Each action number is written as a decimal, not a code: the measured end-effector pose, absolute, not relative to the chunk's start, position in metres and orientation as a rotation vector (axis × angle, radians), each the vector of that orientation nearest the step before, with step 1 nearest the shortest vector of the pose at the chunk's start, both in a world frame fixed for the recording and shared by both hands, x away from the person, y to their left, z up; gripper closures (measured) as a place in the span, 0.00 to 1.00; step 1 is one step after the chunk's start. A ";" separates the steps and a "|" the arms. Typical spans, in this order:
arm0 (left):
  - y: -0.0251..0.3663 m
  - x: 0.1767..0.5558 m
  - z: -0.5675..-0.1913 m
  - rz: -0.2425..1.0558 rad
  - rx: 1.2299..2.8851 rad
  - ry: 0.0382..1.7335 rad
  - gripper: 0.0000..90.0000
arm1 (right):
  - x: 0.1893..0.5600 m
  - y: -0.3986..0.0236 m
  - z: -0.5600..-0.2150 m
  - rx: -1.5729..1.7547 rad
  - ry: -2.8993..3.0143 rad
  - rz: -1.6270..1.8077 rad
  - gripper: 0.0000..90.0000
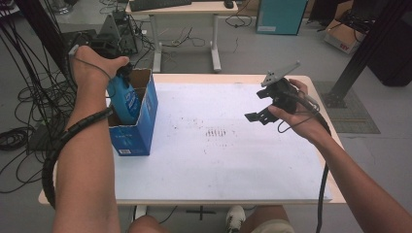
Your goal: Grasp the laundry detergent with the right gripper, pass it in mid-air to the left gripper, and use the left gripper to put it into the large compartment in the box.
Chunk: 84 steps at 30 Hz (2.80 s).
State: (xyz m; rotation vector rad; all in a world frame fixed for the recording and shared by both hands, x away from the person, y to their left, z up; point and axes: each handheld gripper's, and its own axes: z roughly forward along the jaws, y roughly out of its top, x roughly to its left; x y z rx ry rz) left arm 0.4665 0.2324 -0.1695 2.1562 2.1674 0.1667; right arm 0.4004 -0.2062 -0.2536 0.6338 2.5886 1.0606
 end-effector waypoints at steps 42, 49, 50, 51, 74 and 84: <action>0.224 0.467 -0.247 0.174 2.175 2.147 0.41 | 0.397 -0.221 -0.259 0.675 2.568 1.053 0.09; 0.228 0.467 -0.255 0.171 2.164 2.146 0.41 | 0.397 -0.223 -0.261 0.677 2.570 1.050 0.09; 0.228 0.466 -0.257 0.171 2.162 2.149 0.41 | 0.397 -0.223 -0.261 0.672 2.571 1.049 0.09; 0.229 0.466 -0.258 0.170 2.163 2.151 0.41 | 0.398 -0.223 -0.262 0.673 2.571 1.049 0.09; 0.228 0.464 -0.270 0.179 2.170 2.154 0.40 | 0.400 -0.224 -0.262 0.683 2.570 1.042 0.09; 0.229 0.464 -0.271 0.176 2.173 2.149 0.40 | 0.401 -0.225 -0.260 0.685 2.569 1.036 0.09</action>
